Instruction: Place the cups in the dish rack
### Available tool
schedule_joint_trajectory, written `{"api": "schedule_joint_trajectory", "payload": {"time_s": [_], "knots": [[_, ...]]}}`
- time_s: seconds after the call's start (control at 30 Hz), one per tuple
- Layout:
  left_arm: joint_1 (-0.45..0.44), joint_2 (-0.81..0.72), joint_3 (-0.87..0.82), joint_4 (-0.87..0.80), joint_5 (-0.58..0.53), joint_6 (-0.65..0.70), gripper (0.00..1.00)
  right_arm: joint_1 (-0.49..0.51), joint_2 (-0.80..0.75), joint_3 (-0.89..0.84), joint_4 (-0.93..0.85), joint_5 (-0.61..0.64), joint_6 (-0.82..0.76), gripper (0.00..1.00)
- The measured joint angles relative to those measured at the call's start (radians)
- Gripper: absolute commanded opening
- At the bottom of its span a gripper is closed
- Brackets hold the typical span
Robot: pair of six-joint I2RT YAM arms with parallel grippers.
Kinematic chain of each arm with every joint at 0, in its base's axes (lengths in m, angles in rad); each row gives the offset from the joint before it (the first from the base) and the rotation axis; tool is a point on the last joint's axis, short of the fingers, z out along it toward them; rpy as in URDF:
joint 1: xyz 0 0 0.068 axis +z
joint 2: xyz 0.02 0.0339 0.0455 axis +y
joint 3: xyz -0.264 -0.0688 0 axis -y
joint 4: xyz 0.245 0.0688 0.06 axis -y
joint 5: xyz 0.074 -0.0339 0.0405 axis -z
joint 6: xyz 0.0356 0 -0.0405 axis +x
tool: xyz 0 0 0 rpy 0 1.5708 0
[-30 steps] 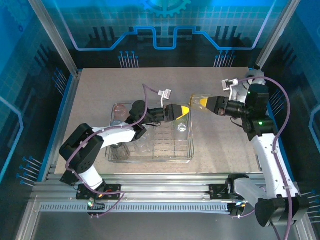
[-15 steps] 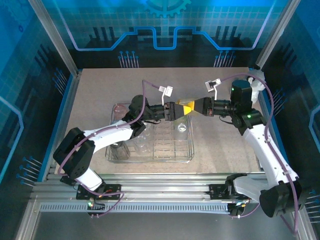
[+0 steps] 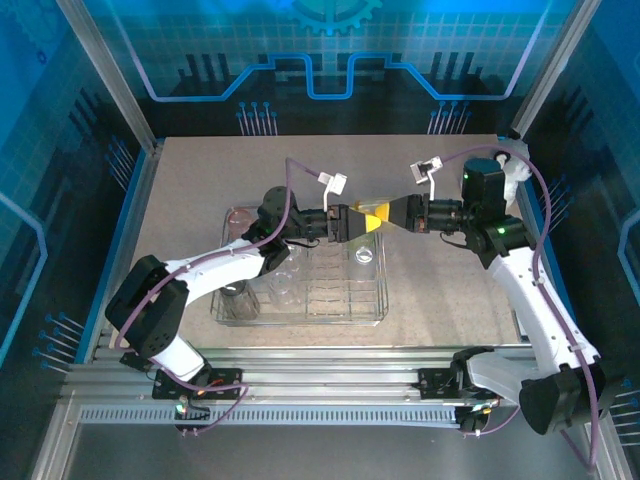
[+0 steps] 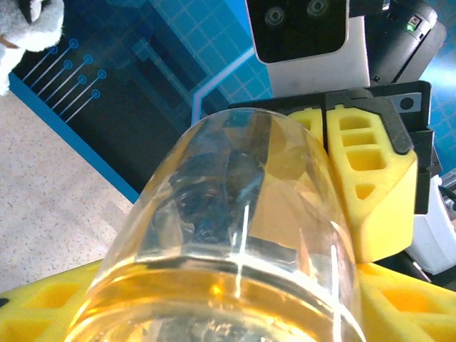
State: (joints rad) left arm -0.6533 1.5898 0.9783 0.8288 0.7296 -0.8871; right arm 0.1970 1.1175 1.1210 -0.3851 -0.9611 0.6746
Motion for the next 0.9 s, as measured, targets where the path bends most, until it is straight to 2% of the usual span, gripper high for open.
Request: {"api": "schedule_joint_trajectory", "payload": {"time_s": [0.07,0.1,0.17,0.3,0.43,0.53,0.63,0.73,0.9], "knots": [[-0.003,-0.010,0.009,-0.056,-0.012,0.031,0.38,0.002,0.000,0.002,-0.016,0.018,-0.023,0.32],[-0.007,-0.018,0.015,-0.093,-0.023,0.055,0.34,0.004,0.002,0.003,-0.027,0.027,-0.036,0.40],[-0.016,-0.036,0.026,-0.168,-0.042,0.106,0.29,0.008,0.007,0.007,-0.054,0.043,-0.063,0.48],[-0.023,-0.082,0.049,-0.329,-0.096,0.214,0.28,0.010,0.016,0.040,-0.137,0.084,-0.127,0.60],[-0.023,-0.126,0.067,-0.477,-0.161,0.307,0.26,0.011,0.010,0.098,-0.230,0.177,-0.202,0.64],[-0.025,-0.142,0.111,-0.634,-0.223,0.390,0.25,0.010,-0.024,0.118,-0.291,0.319,-0.253,0.70],[-0.039,-0.145,0.184,-0.829,-0.299,0.496,0.25,0.003,-0.097,0.106,-0.339,0.532,-0.286,0.73],[-0.065,-0.145,0.255,-1.014,-0.363,0.602,0.25,-0.015,-0.204,0.041,-0.339,0.703,-0.300,0.75],[-0.091,-0.152,0.297,-1.261,-0.443,0.735,0.26,-0.050,-0.362,-0.108,-0.317,0.906,-0.314,0.89]]}}
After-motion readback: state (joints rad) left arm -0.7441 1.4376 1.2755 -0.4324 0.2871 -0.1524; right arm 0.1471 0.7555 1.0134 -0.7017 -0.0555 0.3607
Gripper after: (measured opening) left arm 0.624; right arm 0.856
